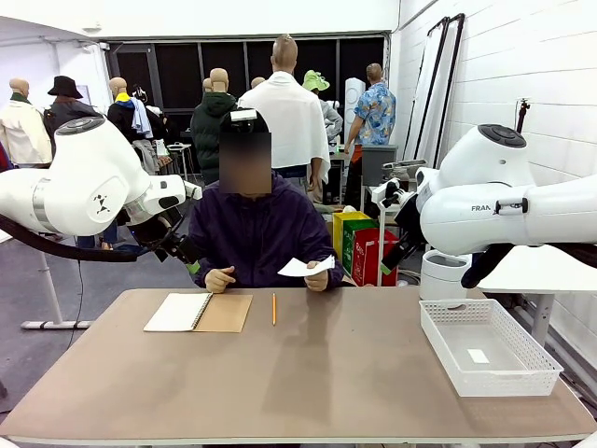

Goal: Sort the paper based on its condition.
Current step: If a person hands you a paper, place it in the Organizing basket , and if it's crumpled, put it in the Trash can.

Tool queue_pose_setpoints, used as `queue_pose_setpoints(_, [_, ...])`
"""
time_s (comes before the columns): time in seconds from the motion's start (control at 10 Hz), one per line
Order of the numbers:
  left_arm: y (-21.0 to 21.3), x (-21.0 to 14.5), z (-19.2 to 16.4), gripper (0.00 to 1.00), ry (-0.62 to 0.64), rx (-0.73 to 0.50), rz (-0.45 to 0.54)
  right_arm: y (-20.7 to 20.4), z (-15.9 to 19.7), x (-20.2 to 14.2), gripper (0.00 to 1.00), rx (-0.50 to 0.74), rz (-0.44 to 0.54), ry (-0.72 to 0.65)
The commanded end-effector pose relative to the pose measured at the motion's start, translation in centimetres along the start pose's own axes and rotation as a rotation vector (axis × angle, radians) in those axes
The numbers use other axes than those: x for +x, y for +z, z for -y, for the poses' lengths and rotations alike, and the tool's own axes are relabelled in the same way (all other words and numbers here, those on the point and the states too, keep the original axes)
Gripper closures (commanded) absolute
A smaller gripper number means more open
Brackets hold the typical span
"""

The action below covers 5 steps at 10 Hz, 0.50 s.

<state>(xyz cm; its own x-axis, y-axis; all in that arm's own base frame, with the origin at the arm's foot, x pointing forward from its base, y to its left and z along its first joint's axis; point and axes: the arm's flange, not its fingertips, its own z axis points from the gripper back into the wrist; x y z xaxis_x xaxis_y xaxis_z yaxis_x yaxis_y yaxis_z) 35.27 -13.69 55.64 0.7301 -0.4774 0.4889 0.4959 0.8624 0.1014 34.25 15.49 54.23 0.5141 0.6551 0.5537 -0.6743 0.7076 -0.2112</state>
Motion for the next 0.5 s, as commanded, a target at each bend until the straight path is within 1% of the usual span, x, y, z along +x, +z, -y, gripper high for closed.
queue_pose_setpoints(0.0, [0.1, 0.0, 0.0, 0.00, 0.002, -0.009, 0.006, -0.2, 0.6, 0.6, 0.00, 0.012, -0.005, -0.077])
queue_pose_setpoints(0.2, [0.1, 0.0, 0.0, 0.00, 0.002, -0.009, 0.006, -0.8, 2.2, 2.1, 0.00, 0.046, -0.009, -0.301])
queue_pose_setpoints(0.4, [0.1, 0.0, 0.0, 0.00, 0.002, -0.009, 0.006, -1.9, 3.6, 2.9, 0.00, 0.092, -0.008, -0.493])
